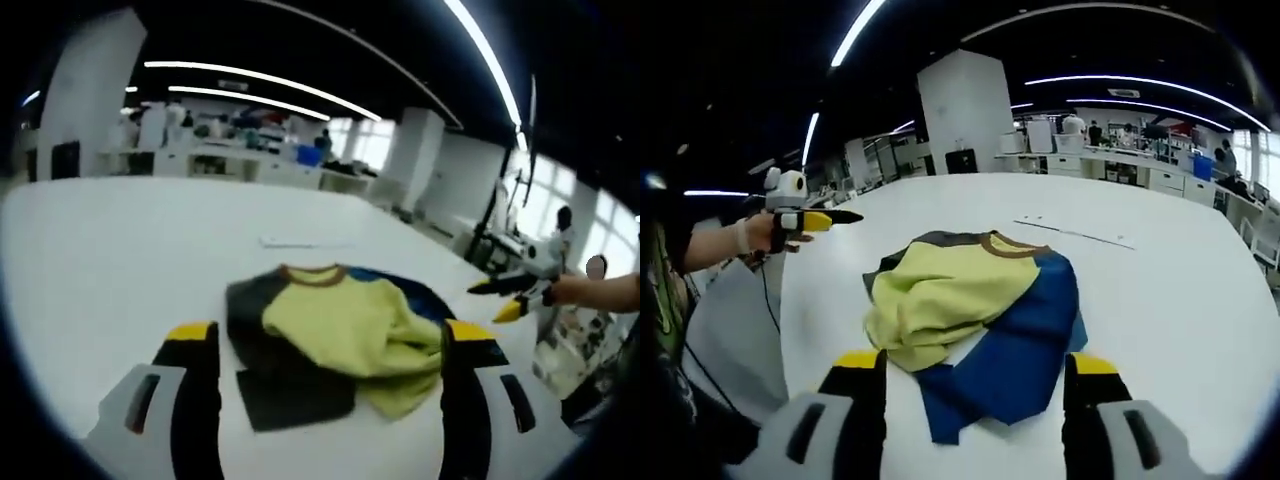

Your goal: Fold the garment on the visible template until the final outline fits inside the template.

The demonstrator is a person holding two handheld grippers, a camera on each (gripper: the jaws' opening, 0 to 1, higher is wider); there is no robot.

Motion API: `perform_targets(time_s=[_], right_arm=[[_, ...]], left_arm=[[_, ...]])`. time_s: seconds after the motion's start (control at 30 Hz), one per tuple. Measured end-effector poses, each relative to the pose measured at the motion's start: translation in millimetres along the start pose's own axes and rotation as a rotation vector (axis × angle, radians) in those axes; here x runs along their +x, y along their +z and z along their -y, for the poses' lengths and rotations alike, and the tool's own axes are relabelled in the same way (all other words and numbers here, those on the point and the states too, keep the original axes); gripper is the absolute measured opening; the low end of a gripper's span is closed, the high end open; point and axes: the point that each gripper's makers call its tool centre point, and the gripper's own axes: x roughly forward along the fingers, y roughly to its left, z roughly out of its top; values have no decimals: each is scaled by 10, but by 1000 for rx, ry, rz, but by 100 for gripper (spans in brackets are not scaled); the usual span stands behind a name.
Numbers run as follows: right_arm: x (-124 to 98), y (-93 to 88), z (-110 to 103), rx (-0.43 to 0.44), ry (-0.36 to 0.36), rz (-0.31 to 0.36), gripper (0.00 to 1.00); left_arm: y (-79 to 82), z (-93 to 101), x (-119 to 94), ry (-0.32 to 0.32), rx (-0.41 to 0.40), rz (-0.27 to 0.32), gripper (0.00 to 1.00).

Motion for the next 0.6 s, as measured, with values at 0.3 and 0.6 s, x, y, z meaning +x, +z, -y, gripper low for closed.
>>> perform_targets(time_s=[0.3,0.6], right_arm=[[-28,-366,-267,-85,33,-87,39],[58,-732,-204,-144,14,-191,20]], left_arm=[[-117,34,-61,4,-37,-5,86],[-121,83,-70,5,-58,5,85]])
